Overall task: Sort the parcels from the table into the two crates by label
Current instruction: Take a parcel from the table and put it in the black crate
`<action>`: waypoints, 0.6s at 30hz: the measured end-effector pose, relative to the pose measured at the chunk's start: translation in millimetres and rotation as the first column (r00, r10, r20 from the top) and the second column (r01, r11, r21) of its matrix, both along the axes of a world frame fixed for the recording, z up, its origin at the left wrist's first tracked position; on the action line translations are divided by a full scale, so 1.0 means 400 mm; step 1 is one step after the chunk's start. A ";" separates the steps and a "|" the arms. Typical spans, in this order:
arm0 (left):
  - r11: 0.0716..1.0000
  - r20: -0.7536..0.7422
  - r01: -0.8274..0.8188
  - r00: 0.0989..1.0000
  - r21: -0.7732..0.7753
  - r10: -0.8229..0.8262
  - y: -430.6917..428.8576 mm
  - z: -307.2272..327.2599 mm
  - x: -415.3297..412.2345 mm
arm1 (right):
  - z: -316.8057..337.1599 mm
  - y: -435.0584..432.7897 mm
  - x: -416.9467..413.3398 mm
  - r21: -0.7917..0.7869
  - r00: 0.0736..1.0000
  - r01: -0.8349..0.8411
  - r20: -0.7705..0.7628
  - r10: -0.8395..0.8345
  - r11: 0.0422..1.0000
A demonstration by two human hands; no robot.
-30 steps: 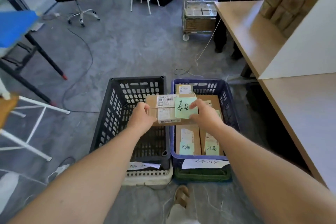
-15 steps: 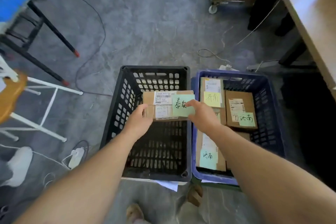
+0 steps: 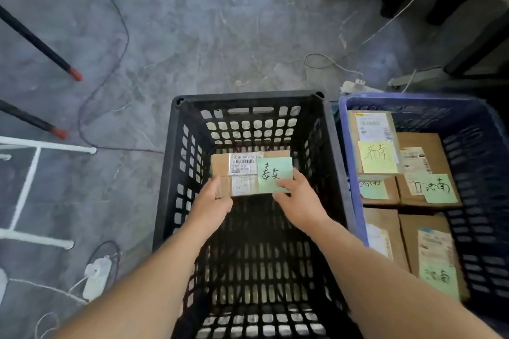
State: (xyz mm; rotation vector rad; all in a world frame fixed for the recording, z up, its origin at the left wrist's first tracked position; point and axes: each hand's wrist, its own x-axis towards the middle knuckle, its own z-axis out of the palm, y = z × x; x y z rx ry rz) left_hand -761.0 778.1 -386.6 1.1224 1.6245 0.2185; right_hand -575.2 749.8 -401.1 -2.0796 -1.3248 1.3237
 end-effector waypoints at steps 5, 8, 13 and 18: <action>0.999 -0.075 0.038 0.997 0.034 -0.036 0.108 -0.190 -0.004 | -0.167 0.084 -0.037 -0.053 1.000 0.014 0.007 -0.014 0.998; 0.996 -0.145 0.006 0.989 0.086 0.007 0.155 -0.279 0.012 | -0.255 0.132 -0.041 -0.034 0.999 0.016 0.041 -0.015 0.999; 0.992 -0.217 0.006 0.976 0.130 0.022 0.196 -0.379 0.001 | -0.366 0.216 -0.054 -0.022 0.996 -0.068 0.055 0.069 0.997; 0.988 -0.291 0.100 0.955 0.118 -0.062 0.196 -0.418 -0.007 | -0.409 0.254 -0.070 -0.046 0.989 -0.125 0.079 0.129 0.991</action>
